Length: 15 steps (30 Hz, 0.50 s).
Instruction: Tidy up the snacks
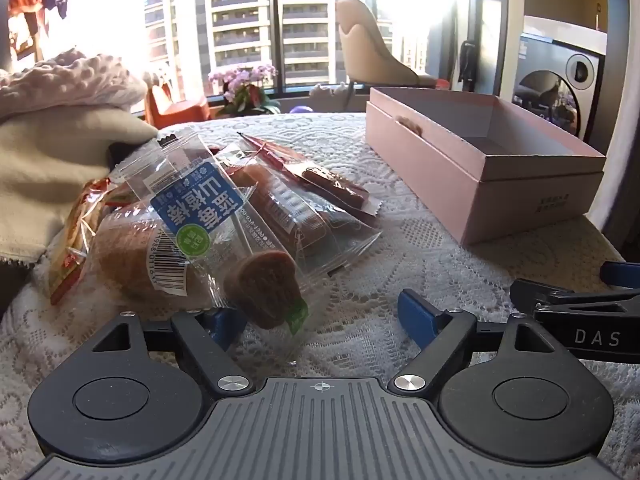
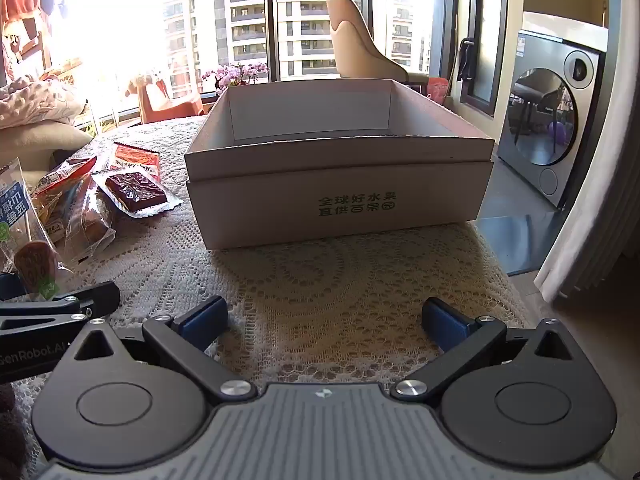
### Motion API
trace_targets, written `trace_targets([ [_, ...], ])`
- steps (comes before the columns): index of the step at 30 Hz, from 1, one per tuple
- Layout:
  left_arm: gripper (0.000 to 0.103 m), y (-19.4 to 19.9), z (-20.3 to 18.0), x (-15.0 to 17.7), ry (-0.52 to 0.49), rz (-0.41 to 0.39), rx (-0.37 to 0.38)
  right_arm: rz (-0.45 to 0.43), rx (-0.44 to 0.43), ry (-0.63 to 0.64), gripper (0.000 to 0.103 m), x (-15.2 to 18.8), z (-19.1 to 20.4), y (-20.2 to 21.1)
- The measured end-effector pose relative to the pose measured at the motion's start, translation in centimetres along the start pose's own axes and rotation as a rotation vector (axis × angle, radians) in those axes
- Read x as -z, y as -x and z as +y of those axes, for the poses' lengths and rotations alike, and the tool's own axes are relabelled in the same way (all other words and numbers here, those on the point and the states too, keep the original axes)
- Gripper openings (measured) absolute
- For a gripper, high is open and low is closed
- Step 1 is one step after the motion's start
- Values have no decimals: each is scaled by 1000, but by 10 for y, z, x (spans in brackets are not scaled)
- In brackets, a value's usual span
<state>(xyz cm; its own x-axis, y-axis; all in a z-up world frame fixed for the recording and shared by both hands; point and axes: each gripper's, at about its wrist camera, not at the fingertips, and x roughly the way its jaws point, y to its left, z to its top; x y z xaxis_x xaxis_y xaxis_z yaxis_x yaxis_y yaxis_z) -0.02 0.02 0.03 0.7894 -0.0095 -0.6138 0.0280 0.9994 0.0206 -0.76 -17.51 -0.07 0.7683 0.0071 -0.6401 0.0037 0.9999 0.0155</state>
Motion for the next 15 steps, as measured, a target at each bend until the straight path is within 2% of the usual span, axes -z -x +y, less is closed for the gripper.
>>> trace_targets([
  [15, 88, 1, -3, 0, -5, 0, -6, 2, -8, 13, 103, -3, 1, -4],
])
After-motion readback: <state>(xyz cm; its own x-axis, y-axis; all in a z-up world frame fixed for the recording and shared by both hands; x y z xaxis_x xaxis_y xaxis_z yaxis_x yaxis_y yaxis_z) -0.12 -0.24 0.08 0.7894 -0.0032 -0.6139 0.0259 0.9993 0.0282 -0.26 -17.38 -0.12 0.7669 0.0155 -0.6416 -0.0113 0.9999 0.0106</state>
